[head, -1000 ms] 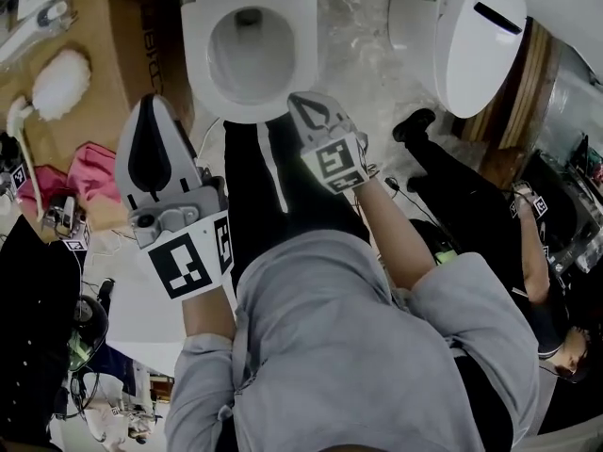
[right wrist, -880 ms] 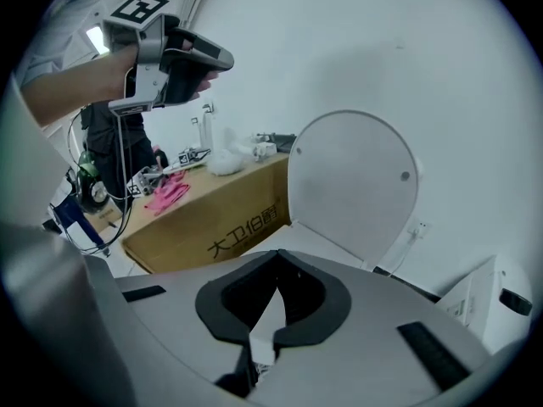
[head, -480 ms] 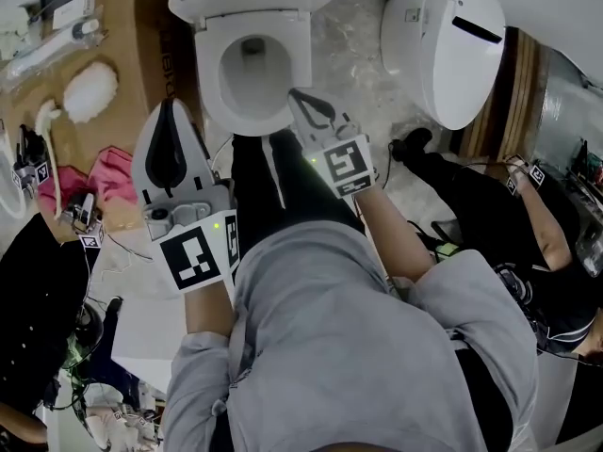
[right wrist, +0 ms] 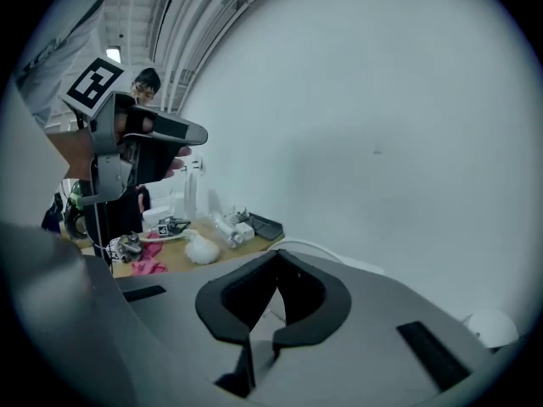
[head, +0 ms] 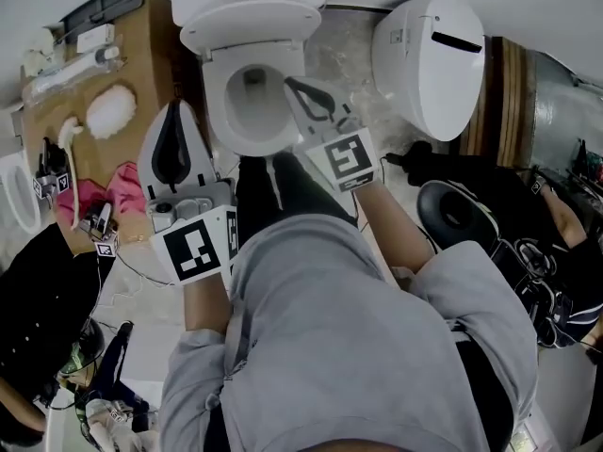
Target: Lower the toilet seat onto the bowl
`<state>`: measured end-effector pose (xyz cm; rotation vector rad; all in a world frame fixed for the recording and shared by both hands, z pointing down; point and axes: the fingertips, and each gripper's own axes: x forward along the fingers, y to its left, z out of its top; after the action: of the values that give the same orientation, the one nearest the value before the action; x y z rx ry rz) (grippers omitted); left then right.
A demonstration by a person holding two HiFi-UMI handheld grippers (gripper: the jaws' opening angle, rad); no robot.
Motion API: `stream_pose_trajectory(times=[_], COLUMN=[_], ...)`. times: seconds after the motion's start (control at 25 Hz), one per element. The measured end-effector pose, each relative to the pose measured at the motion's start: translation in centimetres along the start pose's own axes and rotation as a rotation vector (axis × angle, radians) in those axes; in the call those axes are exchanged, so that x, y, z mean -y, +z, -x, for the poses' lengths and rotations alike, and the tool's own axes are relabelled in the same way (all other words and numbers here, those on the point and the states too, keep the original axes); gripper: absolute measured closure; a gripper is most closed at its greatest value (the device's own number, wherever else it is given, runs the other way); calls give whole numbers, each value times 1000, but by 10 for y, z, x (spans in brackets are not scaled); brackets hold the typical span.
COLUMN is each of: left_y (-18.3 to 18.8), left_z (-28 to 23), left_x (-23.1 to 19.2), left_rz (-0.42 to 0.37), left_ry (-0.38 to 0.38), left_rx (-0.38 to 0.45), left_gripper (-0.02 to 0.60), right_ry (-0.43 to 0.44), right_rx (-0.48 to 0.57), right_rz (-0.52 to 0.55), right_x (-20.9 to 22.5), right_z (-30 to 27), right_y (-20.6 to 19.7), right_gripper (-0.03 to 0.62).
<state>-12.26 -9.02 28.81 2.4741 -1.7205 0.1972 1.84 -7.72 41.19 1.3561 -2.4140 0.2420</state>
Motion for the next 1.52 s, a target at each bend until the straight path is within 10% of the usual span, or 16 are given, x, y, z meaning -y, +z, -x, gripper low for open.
stream_pose_trajectory(times=[0.88,1.52], left_y=[98,140], left_z=[-4,25], left_x=[-12,-26], left_rz=[-81,-96], left_ry=[-21,-8], left_rx=[171,259], left_gripper=[581,581], right_ry=[-128,-208], right_rx=[400,540], right_rz=[1,17], right_x=[32,20], right_z=[40,99], right_y=[190,240], right_gripper=[594,594])
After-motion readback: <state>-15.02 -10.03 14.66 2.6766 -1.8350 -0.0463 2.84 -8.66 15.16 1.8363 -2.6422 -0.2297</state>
